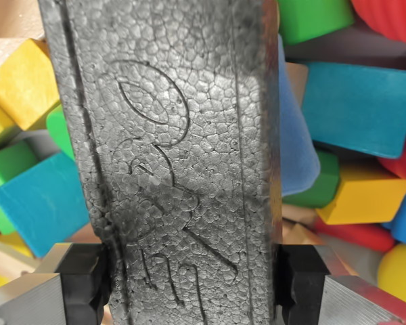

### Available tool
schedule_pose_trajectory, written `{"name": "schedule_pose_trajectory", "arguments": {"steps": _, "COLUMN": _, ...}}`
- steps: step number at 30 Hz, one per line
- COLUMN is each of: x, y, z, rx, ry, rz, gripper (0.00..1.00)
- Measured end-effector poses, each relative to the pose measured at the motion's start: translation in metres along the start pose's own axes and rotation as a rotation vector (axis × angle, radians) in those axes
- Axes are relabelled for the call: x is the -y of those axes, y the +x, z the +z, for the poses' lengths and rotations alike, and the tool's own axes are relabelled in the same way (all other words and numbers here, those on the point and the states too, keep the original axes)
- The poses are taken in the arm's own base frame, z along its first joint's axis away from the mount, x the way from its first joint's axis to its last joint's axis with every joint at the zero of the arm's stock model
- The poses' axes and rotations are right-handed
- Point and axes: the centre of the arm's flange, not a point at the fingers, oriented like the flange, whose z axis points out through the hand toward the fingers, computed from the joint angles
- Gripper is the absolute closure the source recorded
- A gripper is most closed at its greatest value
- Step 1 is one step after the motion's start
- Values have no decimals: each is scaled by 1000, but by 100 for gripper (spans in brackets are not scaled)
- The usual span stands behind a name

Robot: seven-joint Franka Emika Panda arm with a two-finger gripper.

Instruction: Pick an object from the bin

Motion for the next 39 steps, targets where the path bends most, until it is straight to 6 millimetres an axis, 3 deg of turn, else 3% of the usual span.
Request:
{"name": "schedule_pose_trajectory", "arguments": {"steps": 14, "x": -1, "y": 0, "z": -47, "rx": -1, "ry": -1, "rz": 0, "gripper": 100}}
{"name": "schedule_pose_trajectory", "arguments": {"steps": 39, "x": 0, "y": 0, "z": -148, "rx": -3, "ry": 0, "rz": 1, "gripper": 100}}
